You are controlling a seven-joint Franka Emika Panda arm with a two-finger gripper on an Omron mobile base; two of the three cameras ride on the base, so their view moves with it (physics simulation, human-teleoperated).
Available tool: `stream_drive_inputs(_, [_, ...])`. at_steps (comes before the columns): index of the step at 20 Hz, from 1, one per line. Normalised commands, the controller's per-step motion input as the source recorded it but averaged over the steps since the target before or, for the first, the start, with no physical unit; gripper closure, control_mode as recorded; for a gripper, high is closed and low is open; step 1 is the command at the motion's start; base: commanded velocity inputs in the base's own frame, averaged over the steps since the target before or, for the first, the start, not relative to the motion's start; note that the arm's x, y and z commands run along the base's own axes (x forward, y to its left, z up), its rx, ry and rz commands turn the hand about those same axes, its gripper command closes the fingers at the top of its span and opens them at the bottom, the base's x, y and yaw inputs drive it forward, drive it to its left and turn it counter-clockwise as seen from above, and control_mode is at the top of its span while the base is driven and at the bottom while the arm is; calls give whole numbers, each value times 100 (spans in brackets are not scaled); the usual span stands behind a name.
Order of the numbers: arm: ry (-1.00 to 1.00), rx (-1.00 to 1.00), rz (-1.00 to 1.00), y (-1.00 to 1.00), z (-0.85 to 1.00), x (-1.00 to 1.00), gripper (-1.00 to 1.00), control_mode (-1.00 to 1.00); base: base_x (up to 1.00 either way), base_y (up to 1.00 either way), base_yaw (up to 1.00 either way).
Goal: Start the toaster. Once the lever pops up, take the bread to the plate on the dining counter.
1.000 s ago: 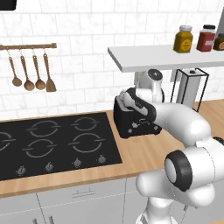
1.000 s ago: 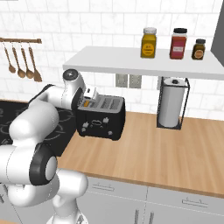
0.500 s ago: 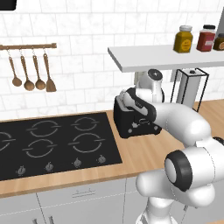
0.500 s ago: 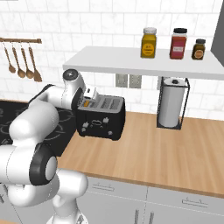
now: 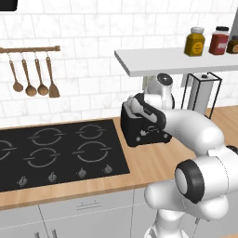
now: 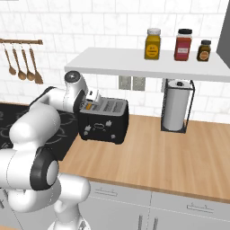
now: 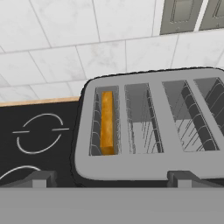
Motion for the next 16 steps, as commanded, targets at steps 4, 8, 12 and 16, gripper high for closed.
stream_drive_inputs(4, [0,0,0,0,0,0,-100,-100,0,0,0])
stream_drive_inputs(8, [0,0,0,0,0,0,-100,-100,0,0,0])
stream_drive_inputs(12, [0,0,0,0,0,0,-100,-100,0,0,0])
stream_drive_inputs(16, [0,0,0,0,0,0,-100,-100,0,0,0])
